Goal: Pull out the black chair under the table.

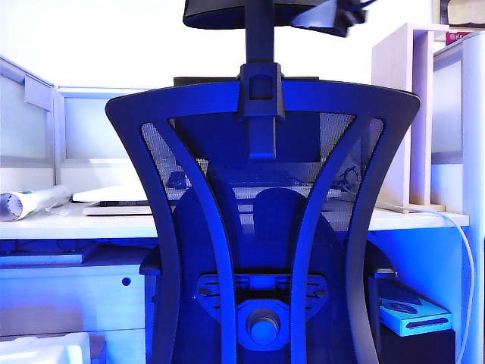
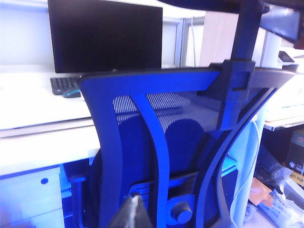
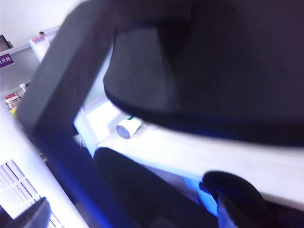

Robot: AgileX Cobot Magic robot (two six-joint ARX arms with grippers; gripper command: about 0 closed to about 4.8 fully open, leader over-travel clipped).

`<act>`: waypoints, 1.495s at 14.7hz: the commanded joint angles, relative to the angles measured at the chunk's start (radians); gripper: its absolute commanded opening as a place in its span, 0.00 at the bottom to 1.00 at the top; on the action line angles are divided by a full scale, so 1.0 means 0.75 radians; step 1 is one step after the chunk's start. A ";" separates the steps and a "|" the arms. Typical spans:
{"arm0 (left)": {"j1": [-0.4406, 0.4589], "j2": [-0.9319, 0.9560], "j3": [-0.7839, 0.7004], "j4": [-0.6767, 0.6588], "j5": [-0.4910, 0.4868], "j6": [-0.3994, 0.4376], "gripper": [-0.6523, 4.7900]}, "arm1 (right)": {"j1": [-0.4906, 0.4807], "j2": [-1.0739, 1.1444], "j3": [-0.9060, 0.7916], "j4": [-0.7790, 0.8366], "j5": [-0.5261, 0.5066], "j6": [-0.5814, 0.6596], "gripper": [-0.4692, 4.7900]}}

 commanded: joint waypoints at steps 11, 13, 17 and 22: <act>0.002 0.001 -0.002 -0.028 -0.006 -0.004 0.11 | 0.097 0.117 0.103 0.117 0.006 0.024 0.08; 0.001 0.001 -0.002 -0.027 -0.006 -0.004 0.11 | 0.100 0.071 0.103 0.084 0.006 0.011 0.08; 0.002 0.001 -0.002 -0.027 -0.006 -0.004 0.11 | 0.100 -0.078 0.102 -0.083 0.006 -0.083 0.08; 0.002 0.001 -0.002 -0.028 -0.006 -0.002 0.11 | 0.102 -0.211 0.102 -0.238 -0.055 -0.081 0.08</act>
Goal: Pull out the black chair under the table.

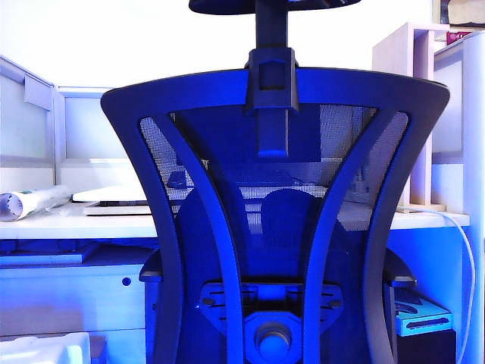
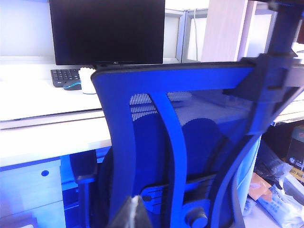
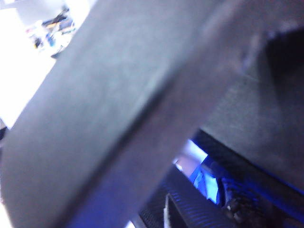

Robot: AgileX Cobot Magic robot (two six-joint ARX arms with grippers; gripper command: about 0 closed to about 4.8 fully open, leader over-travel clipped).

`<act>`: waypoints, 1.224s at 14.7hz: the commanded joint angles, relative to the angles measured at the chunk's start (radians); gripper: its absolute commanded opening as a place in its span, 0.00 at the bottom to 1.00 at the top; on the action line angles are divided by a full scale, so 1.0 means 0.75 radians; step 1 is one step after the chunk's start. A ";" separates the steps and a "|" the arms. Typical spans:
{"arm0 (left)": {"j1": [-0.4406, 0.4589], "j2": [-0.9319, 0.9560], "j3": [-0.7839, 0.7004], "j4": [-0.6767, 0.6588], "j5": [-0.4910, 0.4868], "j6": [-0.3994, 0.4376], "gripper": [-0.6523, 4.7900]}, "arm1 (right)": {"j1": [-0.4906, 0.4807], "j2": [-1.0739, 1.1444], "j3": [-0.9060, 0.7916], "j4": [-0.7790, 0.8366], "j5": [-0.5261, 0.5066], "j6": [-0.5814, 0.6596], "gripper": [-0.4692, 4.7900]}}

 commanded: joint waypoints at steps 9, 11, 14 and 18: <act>0.002 0.001 -0.002 0.008 -0.001 0.006 0.11 | 0.022 -0.414 0.040 -0.219 -0.023 0.166 0.08; 0.002 0.001 -0.002 0.007 -0.001 0.007 0.11 | 0.022 -0.453 0.040 -0.262 -0.023 0.166 0.08; 0.002 0.001 -0.002 0.007 -0.001 0.007 0.11 | 0.022 -0.454 0.040 -0.314 -0.024 0.166 0.08; 0.002 0.001 -0.002 0.009 0.004 0.006 0.11 | 0.022 -0.457 0.040 -0.463 -0.113 0.167 0.58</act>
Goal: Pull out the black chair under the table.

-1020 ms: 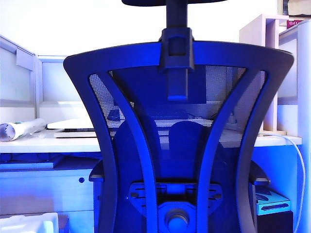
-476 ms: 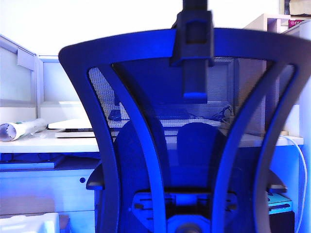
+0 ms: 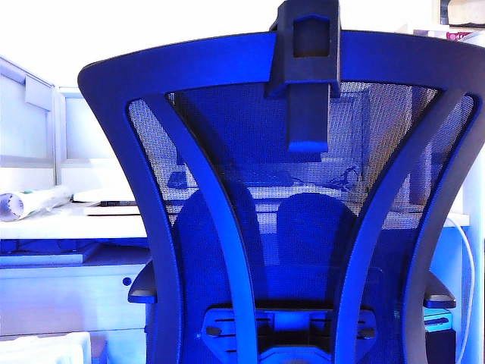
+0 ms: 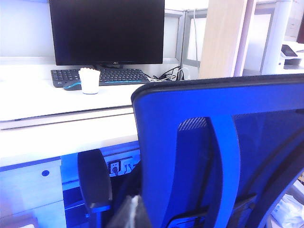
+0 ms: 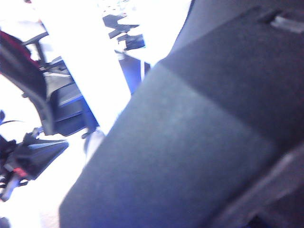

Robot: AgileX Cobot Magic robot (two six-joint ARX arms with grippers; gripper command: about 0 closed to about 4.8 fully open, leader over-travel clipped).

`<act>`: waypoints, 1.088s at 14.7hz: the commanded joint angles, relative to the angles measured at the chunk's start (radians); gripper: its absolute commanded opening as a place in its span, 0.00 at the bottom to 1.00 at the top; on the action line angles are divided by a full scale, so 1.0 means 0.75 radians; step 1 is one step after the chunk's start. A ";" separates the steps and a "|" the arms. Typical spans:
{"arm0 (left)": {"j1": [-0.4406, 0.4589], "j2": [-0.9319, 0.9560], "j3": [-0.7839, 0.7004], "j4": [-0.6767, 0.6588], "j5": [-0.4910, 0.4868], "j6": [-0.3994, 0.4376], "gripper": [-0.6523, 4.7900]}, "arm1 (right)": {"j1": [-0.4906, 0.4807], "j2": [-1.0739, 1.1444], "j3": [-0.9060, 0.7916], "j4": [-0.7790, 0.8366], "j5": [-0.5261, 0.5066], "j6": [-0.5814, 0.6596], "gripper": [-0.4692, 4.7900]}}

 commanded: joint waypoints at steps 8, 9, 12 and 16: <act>0.001 0.001 0.000 0.117 0.326 0.000 0.11 | -0.014 -0.091 0.052 -0.056 0.139 0.176 0.97; 0.001 0.001 0.001 0.128 0.341 0.000 0.11 | -0.014 -0.122 0.052 -0.056 0.187 0.172 0.97; 0.001 0.001 0.001 0.172 0.439 -0.001 0.11 | -0.015 -0.252 0.051 -0.093 0.335 0.148 0.97; 0.001 0.001 0.001 0.179 0.453 0.000 0.11 | -0.015 -0.447 0.026 -0.360 0.612 0.108 0.97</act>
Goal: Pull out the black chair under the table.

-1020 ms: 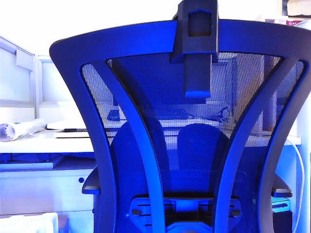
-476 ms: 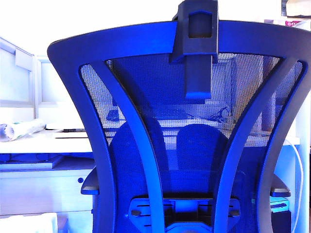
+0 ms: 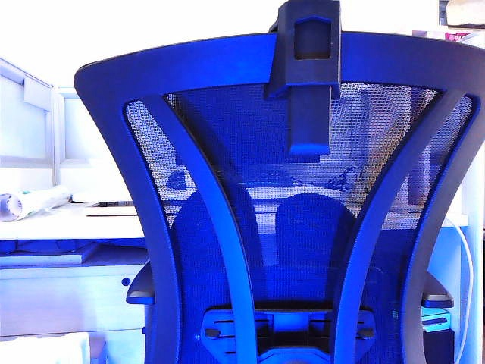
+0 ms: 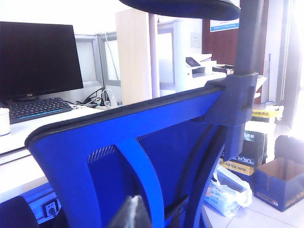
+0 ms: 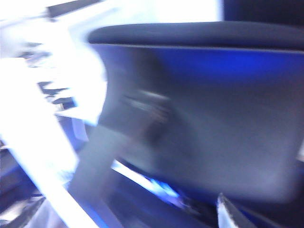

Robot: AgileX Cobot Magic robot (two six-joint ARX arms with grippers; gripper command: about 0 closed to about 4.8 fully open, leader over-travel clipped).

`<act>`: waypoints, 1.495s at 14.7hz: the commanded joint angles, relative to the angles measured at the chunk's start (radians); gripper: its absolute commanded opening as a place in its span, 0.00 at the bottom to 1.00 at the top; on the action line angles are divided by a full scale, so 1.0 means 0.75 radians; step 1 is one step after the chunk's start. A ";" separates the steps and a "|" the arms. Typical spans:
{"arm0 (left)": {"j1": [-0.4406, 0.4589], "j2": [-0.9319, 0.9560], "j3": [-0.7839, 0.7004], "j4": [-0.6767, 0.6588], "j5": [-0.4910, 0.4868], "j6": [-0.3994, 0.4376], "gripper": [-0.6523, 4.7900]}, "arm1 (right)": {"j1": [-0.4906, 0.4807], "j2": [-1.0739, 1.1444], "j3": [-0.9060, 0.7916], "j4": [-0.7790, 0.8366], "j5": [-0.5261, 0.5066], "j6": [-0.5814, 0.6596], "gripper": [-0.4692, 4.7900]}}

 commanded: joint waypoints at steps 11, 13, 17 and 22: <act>0.001 0.001 -0.001 -0.016 -0.256 0.001 0.11 | -0.003 -0.799 -0.967 0.129 0.430 -0.150 0.08; 0.002 0.001 -0.001 -0.017 -0.257 0.002 0.11 | -0.005 -0.796 -1.070 0.240 0.389 -0.194 0.08; 0.002 0.001 0.000 -0.016 -0.257 0.063 0.11 | -0.172 -0.798 -1.185 0.276 0.367 -0.254 0.08; 0.002 0.001 -0.001 -0.212 -0.509 0.191 0.11 | -0.585 -0.798 -1.273 0.378 0.138 -0.247 0.08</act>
